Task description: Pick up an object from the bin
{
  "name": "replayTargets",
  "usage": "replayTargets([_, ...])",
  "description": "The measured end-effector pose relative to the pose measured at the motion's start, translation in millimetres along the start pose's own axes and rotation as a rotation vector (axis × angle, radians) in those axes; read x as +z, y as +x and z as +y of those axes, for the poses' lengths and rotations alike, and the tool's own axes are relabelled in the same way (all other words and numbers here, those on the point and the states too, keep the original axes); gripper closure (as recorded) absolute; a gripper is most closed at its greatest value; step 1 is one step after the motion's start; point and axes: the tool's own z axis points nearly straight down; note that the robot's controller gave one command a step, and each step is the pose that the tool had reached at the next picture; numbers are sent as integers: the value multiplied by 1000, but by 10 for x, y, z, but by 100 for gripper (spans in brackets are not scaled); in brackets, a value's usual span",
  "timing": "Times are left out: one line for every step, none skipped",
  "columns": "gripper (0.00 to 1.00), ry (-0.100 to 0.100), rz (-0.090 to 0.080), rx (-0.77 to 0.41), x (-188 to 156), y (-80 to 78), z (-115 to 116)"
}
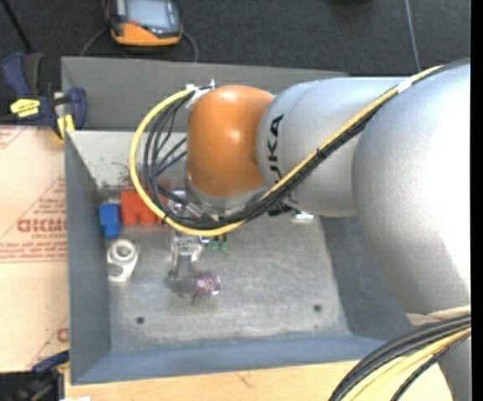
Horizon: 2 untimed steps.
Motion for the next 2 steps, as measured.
replayTargets([0,4,8,-252,798,644,-554])
replayTargets([100,1,2,-248,776,623,-535])
